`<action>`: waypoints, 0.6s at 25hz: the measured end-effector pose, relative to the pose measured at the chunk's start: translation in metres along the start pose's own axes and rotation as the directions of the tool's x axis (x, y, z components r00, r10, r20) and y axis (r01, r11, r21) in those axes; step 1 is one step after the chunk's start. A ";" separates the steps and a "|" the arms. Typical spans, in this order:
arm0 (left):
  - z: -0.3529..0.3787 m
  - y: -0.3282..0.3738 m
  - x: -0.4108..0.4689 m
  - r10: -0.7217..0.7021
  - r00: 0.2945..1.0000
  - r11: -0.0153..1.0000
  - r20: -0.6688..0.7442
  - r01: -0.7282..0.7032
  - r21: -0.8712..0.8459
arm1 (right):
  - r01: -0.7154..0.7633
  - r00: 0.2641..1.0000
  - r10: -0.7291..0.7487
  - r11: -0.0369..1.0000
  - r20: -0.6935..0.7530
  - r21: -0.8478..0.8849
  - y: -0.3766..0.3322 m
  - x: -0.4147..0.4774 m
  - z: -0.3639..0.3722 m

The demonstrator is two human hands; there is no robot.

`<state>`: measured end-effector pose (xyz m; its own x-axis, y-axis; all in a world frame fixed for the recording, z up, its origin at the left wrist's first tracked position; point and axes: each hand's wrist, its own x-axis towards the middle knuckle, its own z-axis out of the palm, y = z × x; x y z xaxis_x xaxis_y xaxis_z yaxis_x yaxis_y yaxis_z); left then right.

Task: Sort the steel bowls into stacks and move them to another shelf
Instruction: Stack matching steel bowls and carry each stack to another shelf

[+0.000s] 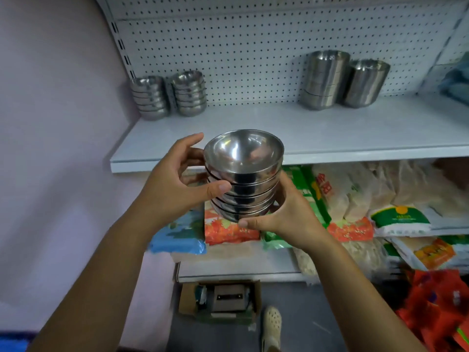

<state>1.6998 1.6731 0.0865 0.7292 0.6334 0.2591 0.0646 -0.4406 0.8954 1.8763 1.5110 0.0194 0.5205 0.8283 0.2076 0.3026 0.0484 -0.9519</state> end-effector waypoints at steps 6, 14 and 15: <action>-0.001 -0.011 0.129 0.093 0.980 0.993 -0.174 -0.079 0.089 | 0.045 0.998 -0.044 0.999 0.049 -0.020 0.019 0.155 -0.025; 0.025 -0.073 0.261 0.117 0.958 0.975 -0.261 -0.061 0.214 | -0.005 0.998 0.007 1.000 0.057 -0.028 0.085 0.309 -0.034; 0.027 -0.082 0.271 0.099 0.959 0.976 -0.266 -0.041 0.215 | -0.014 0.998 0.015 1.000 0.060 -0.027 0.092 0.321 -0.032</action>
<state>1.9106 1.8641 0.0741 0.5241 0.7331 0.4335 0.1796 -0.5926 0.7852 2.0967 1.7629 0.0055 0.4764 0.8608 0.1791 0.3172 0.0217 -0.9481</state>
